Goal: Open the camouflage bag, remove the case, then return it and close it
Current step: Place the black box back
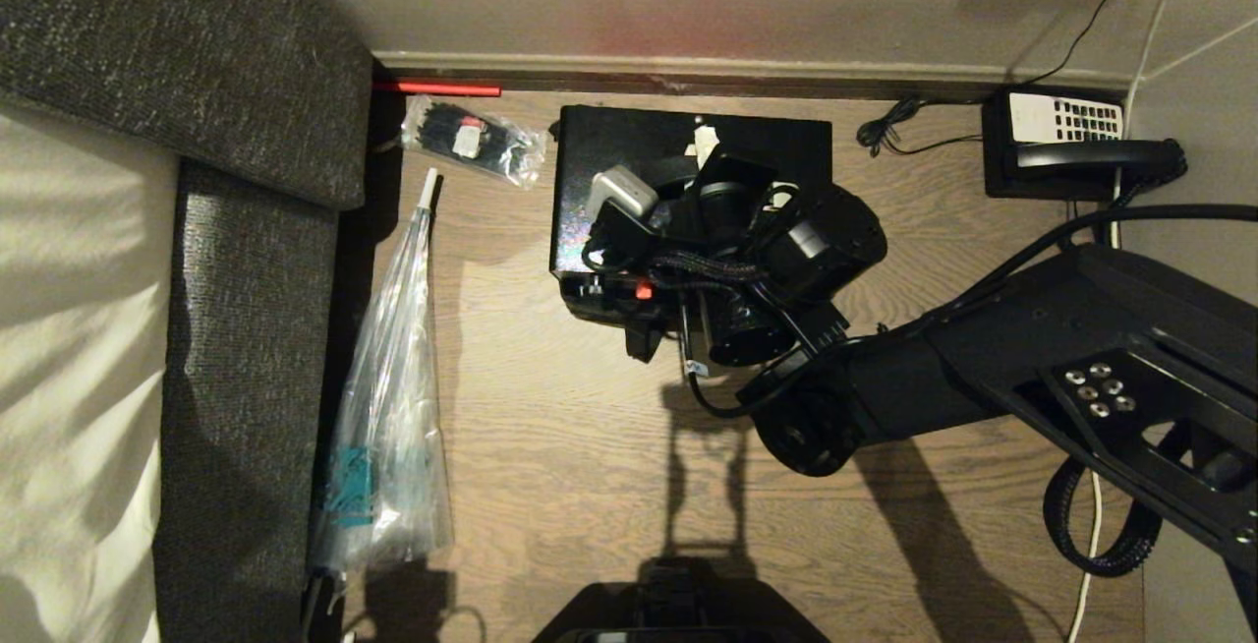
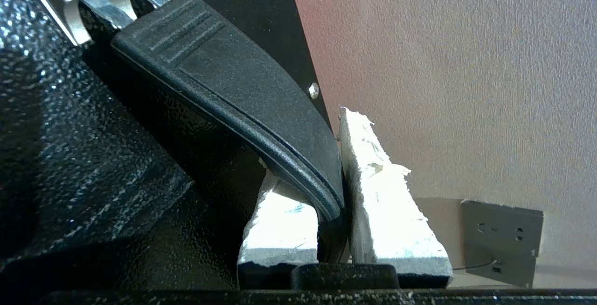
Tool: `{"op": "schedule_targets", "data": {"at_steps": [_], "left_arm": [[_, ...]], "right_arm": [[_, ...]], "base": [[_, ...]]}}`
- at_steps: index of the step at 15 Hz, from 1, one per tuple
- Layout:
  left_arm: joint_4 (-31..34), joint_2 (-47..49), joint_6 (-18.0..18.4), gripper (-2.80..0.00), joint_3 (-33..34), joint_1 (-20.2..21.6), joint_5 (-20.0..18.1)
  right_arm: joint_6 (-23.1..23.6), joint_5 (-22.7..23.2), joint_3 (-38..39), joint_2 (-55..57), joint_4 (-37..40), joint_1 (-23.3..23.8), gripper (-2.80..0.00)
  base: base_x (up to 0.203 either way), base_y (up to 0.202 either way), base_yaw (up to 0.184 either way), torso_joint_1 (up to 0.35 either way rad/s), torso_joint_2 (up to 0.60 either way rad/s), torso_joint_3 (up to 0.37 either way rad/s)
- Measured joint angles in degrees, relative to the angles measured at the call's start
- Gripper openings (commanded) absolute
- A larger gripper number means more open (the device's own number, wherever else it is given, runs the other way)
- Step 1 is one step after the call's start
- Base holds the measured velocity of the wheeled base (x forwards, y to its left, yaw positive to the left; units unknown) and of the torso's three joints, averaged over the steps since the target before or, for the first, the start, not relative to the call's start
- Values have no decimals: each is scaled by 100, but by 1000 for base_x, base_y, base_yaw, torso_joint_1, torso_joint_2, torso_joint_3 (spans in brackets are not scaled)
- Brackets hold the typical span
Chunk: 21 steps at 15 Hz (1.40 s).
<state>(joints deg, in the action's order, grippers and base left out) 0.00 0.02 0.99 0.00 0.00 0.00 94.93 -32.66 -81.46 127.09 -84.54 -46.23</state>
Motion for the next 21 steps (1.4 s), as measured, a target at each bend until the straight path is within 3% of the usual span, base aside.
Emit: {"op": "schedule_targets", "data": {"at_steps": [21], "left_arm": [[0, 0, -2, -280, 0, 0, 0]], "right_arm": [[-100, -3, -429, 826, -51, 295, -280]], "base": [[0, 0, 0, 0, 0, 0]]}}
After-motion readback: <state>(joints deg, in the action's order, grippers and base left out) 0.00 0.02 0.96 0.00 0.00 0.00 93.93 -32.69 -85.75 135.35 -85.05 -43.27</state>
